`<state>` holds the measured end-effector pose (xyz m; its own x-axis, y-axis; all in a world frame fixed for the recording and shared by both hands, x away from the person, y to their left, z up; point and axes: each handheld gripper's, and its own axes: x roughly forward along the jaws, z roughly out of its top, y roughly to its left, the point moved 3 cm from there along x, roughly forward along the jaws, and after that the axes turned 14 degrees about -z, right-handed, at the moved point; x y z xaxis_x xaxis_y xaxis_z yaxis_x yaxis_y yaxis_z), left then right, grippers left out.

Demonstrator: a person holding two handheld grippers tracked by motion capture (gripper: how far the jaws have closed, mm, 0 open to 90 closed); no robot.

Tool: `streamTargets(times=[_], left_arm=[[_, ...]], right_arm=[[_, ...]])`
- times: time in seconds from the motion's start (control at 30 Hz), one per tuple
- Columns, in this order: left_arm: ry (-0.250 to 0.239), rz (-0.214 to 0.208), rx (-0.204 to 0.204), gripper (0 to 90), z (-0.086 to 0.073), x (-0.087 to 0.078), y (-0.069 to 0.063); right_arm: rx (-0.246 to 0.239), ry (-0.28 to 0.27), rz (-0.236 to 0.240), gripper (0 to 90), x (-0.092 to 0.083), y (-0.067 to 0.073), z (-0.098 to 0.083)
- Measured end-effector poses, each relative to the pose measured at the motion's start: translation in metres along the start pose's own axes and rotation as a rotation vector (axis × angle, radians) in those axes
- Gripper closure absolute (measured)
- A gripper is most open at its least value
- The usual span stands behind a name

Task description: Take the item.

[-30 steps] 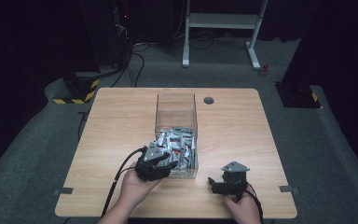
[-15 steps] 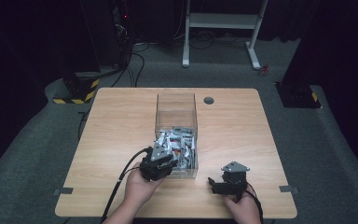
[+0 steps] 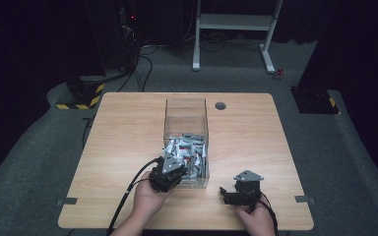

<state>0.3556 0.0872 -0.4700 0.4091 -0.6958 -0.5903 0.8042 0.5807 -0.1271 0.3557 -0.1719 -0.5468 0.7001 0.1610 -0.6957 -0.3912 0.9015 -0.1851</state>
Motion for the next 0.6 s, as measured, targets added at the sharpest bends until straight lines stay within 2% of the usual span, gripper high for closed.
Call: streamTargets(times=[0.1,0.2,0.4,0.6], left_arm=[[-0.019,-0.011,-0.012,89.8,-0.002,-0.001,0.001],[-0.048,-0.009,-0.019,90.0,-0.002,-0.003,0.001],[-0.086,-0.035,-0.053,90.0,-0.005,-0.008,0.004],[-0.103,-0.036,-0.049,89.9,-0.007,-0.012,0.005]], right_arm=[[0.000,0.001,0.000,8.5,0.000,0.000,0.000],[0.000,0.001,0.000,8.5,0.000,0.000,0.000],[0.000,0.001,0.000,8.5,0.000,0.000,0.000],[0.000,0.001,0.000,8.5,0.000,0.000,0.000]])
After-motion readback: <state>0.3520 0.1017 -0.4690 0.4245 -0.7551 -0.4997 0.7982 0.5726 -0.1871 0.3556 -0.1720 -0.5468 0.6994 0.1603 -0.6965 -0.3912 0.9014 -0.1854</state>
